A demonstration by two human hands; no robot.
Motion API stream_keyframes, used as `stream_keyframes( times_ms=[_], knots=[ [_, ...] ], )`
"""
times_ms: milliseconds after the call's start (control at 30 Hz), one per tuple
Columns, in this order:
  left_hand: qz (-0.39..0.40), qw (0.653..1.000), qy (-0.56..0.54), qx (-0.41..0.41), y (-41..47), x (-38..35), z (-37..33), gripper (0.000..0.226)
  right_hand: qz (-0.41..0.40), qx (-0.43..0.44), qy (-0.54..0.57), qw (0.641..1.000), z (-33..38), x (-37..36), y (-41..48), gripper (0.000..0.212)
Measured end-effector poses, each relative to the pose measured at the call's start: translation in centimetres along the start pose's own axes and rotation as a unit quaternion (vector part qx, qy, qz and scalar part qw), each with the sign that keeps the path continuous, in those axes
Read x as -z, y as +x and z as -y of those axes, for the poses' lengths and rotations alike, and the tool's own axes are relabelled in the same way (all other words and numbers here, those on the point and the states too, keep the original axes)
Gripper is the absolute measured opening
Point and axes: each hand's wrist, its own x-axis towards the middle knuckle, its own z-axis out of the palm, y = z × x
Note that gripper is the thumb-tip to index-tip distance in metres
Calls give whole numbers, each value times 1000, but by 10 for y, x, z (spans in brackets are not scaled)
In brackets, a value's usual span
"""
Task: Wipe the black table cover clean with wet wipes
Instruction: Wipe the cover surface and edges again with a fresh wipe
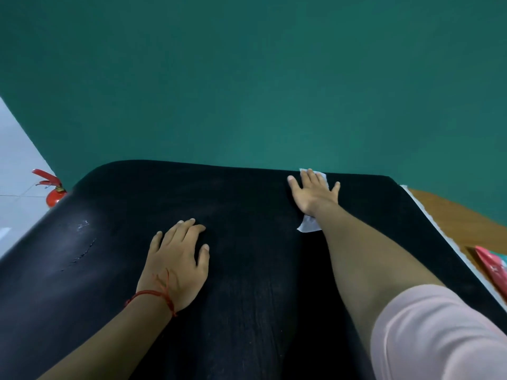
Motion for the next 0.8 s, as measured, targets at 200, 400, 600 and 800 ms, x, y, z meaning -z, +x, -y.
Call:
stream_keyframes(
  times_ms=[200,400,600,800],
  knots=[
    [-7,1000,-4,-1,0,-1,0,44,-10,-36,0,999,-30,4,1,82],
    [-13,1000,5,-4,2,-3,0,47,5,6,-6,1000,-21,1,-12,89],
    [-7,1000,11,-1,2,-3,0,45,30,102,2,994,13,-9,-48,93],
    [-14,1000,0,-4,1,-2,-1,42,59,203,-1,978,43,-20,-96,91]
  ],
)
